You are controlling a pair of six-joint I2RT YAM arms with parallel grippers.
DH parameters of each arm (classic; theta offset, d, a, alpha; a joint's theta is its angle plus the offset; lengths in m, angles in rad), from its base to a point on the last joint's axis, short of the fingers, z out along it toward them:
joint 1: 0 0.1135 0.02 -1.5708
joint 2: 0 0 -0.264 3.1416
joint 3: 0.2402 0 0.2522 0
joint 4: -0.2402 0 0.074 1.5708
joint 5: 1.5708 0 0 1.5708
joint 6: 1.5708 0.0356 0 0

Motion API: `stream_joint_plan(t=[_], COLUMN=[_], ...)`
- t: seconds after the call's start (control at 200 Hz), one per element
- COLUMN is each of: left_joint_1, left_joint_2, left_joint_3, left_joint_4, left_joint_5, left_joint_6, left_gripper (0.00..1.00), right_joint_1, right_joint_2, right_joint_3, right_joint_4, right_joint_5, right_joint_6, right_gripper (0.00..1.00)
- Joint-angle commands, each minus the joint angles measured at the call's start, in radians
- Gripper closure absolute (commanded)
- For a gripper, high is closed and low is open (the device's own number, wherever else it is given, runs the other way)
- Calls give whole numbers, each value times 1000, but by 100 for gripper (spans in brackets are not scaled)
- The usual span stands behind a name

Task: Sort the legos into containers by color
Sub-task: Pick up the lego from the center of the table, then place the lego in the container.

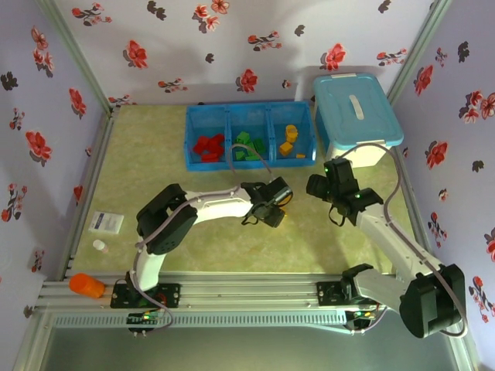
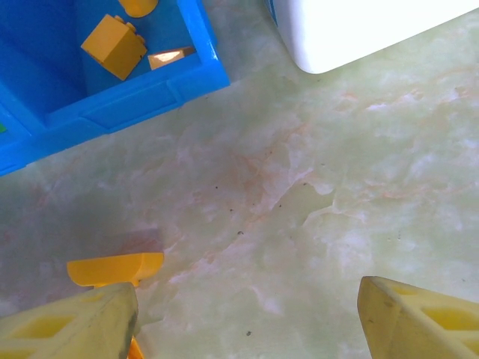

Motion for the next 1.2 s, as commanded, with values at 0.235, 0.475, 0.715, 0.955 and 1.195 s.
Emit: stream_joint_plan(t=[0.235, 0.475, 0.715, 0.955, 1.195], left_joint_1=[-4, 16, 100, 172, 234], left_joint_2=[-11, -125, -132, 20, 188], left_joint_3=[53, 86, 265, 533, 774], left_joint_4=[-114, -141, -154, -211, -221], left_joint_5=[-82, -84, -83, -47, 48], left_joint_6=[25, 61, 118, 168, 165], left_gripper=[72, 72, 72, 72, 70], right_joint_1=[-21, -26, -27, -26, -27], right_joint_2=[-60, -113, -141, -213, -253], right_joint_3=[-31, -74, -124, -156, -177], right_joint_4=[8, 7, 16, -10, -24], right_joint_5=[16, 27, 16, 39, 36], right_joint_6=[24, 38, 76, 97, 110], right_gripper=[22, 22, 22, 22, 22])
